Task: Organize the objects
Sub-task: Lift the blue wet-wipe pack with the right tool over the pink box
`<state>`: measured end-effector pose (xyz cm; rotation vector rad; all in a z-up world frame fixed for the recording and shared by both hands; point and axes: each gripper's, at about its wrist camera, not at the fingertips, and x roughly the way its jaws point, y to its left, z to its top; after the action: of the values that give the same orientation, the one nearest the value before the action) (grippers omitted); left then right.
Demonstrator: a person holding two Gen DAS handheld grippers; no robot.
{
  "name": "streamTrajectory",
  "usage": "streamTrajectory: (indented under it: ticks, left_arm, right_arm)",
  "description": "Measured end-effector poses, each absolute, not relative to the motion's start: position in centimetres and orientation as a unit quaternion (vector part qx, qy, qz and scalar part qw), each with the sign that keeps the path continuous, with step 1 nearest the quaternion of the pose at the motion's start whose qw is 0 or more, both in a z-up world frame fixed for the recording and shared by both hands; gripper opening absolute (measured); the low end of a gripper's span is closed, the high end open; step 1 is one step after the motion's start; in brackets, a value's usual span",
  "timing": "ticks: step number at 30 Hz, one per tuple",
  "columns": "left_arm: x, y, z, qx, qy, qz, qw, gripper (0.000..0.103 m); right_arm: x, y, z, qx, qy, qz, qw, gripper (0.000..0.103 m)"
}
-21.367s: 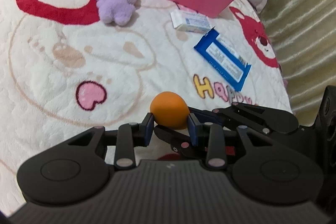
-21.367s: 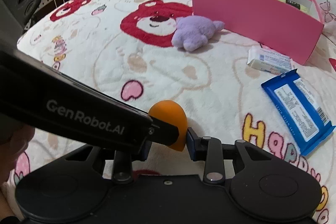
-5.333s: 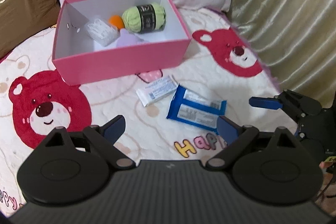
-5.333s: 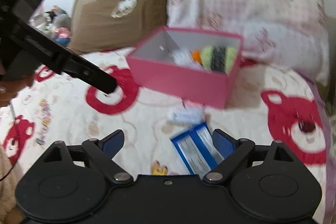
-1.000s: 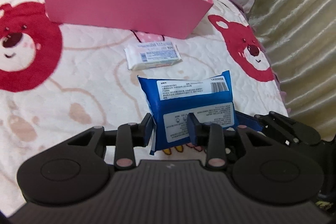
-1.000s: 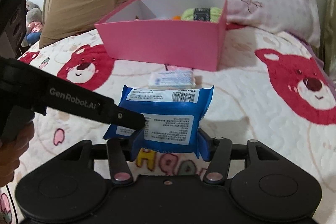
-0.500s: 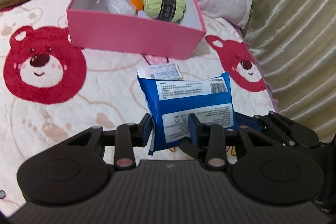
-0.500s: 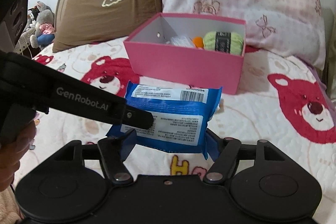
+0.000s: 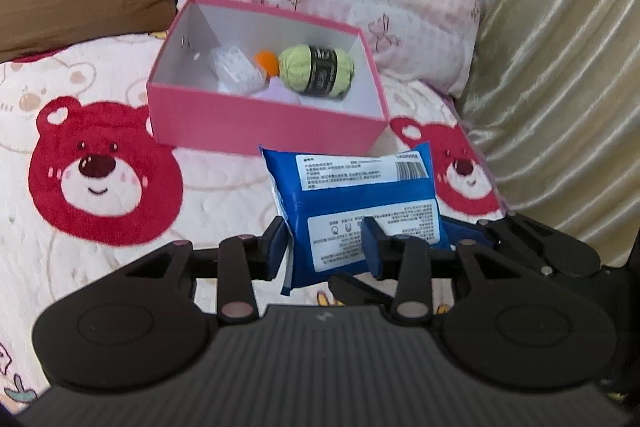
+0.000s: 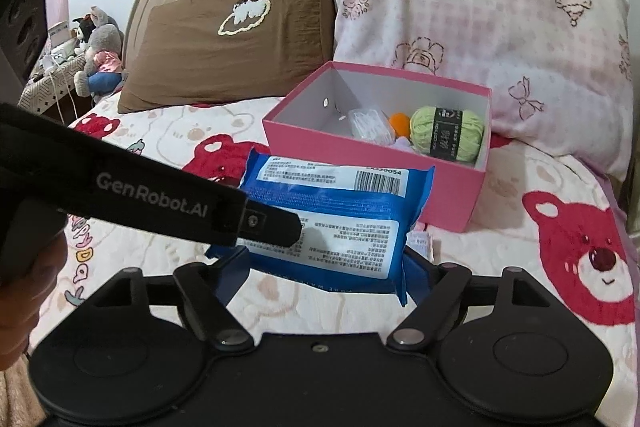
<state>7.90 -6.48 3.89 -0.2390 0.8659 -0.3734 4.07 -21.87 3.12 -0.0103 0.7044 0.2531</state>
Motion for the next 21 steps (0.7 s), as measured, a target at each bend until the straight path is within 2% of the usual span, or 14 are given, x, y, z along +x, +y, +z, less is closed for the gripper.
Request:
streamTrajectory:
  ticks: [12, 21]
  left_arm:
    - [11.7, -3.6, 6.5, -0.125, 0.400, -0.177, 0.890, 0.039]
    - [17.8, -1.5, 8.3, -0.143, 0.413, -0.169, 0.884, 0.040]
  right_arm:
    - [7.3, -19.8, 6.7, -0.071, 0.310, 0.154, 0.935, 0.083]
    - [12.0, -19.3, 8.5, -0.083, 0.292, 0.186, 0.934, 0.083]
